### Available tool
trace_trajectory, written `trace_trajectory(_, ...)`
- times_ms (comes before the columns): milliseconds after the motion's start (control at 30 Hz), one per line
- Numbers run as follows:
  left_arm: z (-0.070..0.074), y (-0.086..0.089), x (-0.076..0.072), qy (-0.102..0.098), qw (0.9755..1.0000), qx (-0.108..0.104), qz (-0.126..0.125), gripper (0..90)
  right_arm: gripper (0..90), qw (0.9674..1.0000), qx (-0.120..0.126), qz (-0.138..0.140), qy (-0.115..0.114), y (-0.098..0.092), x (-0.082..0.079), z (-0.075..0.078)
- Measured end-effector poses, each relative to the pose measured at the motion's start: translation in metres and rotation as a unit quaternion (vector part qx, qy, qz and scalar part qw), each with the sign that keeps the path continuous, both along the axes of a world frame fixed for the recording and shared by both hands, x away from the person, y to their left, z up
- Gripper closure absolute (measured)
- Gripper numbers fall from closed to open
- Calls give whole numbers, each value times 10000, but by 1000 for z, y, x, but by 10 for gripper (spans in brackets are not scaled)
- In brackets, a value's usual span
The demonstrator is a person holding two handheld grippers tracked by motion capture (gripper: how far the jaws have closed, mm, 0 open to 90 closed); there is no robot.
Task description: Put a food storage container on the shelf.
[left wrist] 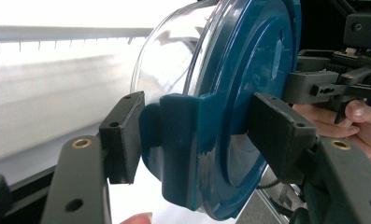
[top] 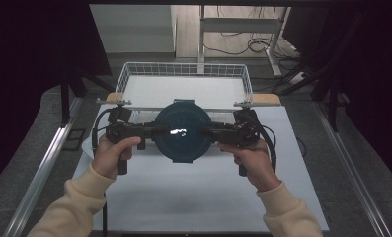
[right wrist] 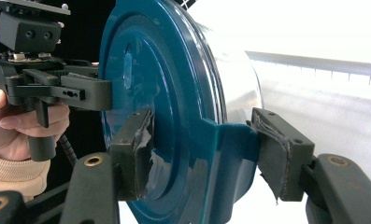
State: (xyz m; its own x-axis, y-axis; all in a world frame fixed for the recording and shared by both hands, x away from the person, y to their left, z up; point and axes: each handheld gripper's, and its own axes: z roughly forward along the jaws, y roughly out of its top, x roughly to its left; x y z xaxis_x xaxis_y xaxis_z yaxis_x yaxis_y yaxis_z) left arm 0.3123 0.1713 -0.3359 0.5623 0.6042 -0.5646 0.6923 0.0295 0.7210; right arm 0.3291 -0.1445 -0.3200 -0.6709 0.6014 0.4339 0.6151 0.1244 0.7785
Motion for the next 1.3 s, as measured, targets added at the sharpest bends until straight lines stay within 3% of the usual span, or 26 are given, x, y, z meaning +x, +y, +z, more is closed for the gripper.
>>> trace_trajectory(700, 36, 2, 38, -76, 9999, -106, -31, 380, 406, 9997, -133, 30, -207, 2, 36, 44)
trace_trajectory(1300, 54, -2, 73, -32, 9999, -146, -18, 380, 409, 9997, -115, 46, -192, -2, 70, 63)
